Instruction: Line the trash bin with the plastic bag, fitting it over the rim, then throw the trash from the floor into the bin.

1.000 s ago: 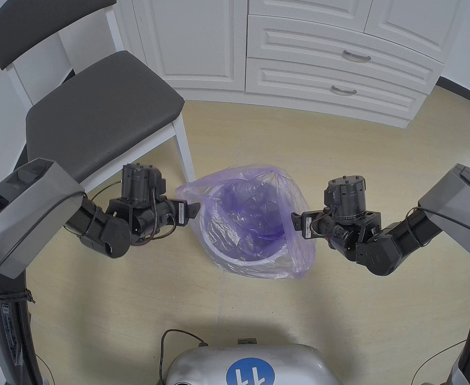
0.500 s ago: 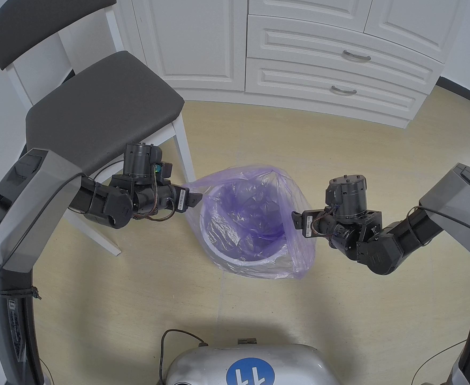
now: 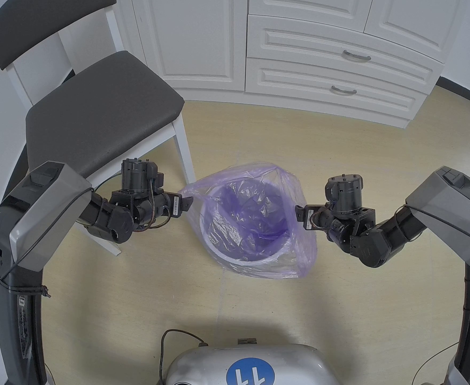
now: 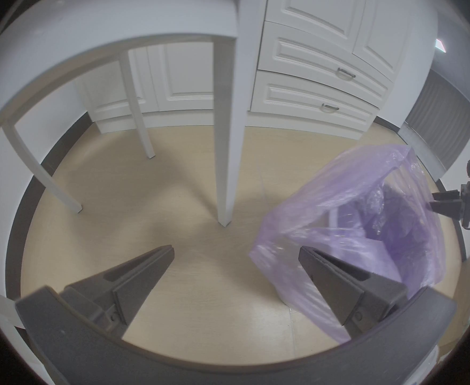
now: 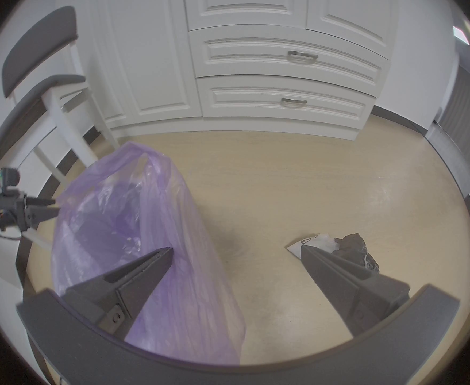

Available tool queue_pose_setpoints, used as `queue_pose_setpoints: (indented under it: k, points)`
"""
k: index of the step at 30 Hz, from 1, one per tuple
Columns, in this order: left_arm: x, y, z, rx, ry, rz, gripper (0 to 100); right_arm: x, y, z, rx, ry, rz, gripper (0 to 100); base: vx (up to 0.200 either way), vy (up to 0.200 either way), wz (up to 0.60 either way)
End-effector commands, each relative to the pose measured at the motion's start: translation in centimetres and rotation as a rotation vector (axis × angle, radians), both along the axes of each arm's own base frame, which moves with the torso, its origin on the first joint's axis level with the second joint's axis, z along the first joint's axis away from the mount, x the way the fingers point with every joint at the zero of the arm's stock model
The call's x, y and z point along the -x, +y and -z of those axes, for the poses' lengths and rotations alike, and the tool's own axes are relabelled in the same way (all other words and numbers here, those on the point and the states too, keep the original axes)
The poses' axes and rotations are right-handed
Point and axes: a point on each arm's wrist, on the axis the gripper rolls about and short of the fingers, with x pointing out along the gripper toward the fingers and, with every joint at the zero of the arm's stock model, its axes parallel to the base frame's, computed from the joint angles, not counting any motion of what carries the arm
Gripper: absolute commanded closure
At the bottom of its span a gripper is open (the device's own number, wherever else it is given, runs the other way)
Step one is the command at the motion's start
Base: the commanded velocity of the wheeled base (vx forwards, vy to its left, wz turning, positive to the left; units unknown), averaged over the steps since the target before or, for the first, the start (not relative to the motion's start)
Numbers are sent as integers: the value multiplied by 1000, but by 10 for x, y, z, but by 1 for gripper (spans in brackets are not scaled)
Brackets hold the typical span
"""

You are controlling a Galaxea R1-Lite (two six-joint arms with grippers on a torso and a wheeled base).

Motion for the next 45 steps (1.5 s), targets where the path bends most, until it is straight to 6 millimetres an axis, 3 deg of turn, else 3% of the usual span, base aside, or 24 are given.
queue_pose_setpoints:
  k: [1,9,16,21,24,28,34,39,45]
  points:
    - [-3,0,11,3,13,-13,0,-19,-11,8,-21,-11,51,0,0,0,0]
    - [-9,-1,10,17,-1,-20,0,-37,-27,11,-22,-34,120,0,0,0,0]
    - [-17,-5,16,35,-10,-56,0,-58,-21,38,-85,-30,147,0,0,0,0]
    - [-24,-7,17,74,-40,-85,0,-72,-19,42,-181,-62,181,0,0,0,0]
    - [-25,-8,18,85,-41,-87,0,-75,-19,38,-223,-78,191,0,0,0,0]
    - [-28,-10,18,99,-50,-89,0,-73,-13,19,-302,-123,191,0,0,0,0]
    - [-29,-15,16,154,-74,-94,0,-72,-4,11,-370,-146,185,0,0,0,0]
    - [-33,-19,28,161,-91,-87,0,-73,-3,16,-371,-140,185,0,0,0,0]
    - [-51,-26,56,161,-133,-122,0,-82,0,33,-376,-137,192,0,0,0,0]
